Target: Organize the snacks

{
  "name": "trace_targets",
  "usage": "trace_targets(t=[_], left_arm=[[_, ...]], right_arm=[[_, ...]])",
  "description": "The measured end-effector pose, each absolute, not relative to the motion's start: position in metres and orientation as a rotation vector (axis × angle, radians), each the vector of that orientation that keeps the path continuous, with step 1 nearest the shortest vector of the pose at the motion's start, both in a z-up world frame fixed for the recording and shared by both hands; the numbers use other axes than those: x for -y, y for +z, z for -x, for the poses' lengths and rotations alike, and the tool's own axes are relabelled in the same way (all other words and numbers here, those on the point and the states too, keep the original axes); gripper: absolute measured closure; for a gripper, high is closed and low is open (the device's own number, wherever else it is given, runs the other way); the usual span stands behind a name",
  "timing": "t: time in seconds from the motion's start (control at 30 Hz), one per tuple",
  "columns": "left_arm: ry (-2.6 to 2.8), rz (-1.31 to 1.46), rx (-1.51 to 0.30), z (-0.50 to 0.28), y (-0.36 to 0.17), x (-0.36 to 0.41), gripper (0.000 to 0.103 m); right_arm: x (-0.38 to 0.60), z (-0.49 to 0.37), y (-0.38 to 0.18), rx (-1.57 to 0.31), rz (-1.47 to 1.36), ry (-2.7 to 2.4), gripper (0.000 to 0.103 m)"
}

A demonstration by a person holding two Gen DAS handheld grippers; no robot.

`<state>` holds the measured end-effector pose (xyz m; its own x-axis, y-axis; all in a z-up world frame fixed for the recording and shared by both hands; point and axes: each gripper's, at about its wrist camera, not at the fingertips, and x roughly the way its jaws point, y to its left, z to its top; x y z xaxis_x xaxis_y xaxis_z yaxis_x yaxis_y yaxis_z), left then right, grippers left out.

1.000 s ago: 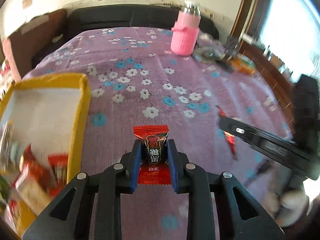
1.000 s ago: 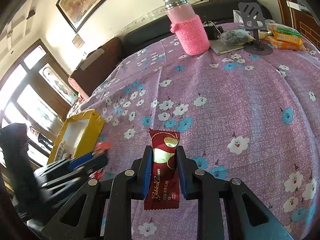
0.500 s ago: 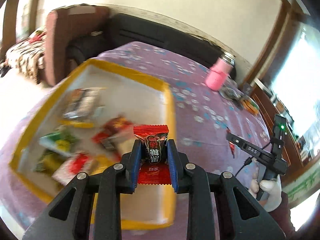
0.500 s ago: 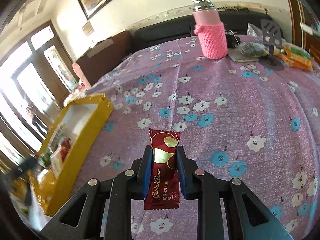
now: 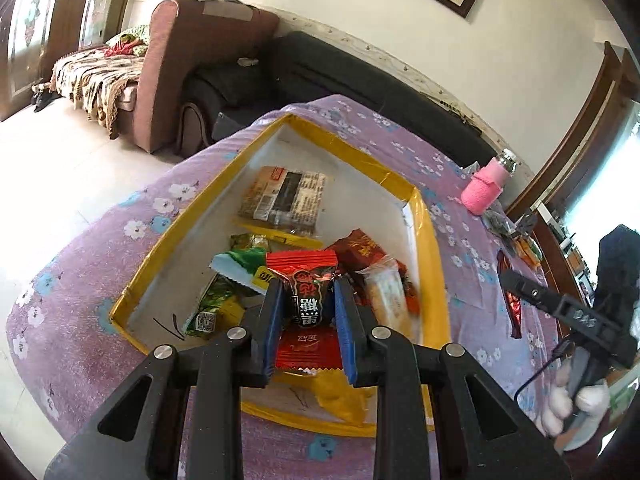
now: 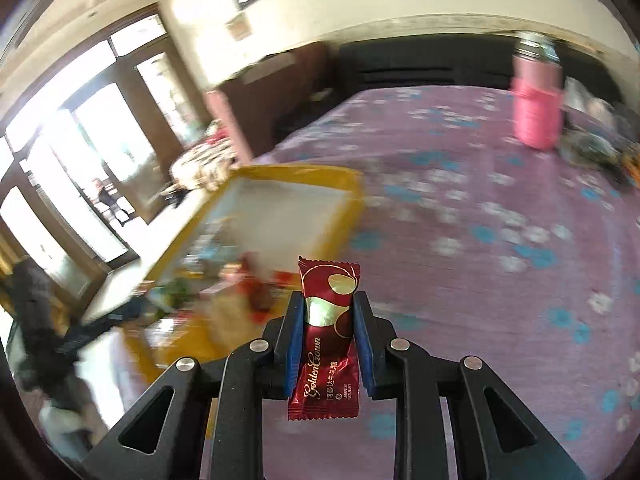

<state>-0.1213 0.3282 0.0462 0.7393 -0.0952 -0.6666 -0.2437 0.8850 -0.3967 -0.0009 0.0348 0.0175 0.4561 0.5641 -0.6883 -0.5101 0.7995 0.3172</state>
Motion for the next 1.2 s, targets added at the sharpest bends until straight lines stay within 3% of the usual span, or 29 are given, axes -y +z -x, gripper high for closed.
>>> trace_targets(t=[0.6,0.77,0.9,1.2], left_arm=[[0.048,0.459,-0.81,0.081,0.033,-0.326,0.079],[0.049,0.456,-0.804,0.084,0.036,-0.326,0.063],[0.078,0.421,-0.784,0.093,0.045,-0.32,0.06],[0.062,0.317,-0.702,0.122,0.077,-0.283,0.044]], right_arm=[[-0.157,-0.066,-0.022,-1.008,0.055,0.612,0.076],[-0.157,-0.078,-0.027,-1.016,0.01,0.62,0.071],[-0.143,-0.074,-0.018,-0.995,-0.037,0.621,0.066],[-0.09,-0.017,0.002,-0.939,-0.087,0.625,0.06]])
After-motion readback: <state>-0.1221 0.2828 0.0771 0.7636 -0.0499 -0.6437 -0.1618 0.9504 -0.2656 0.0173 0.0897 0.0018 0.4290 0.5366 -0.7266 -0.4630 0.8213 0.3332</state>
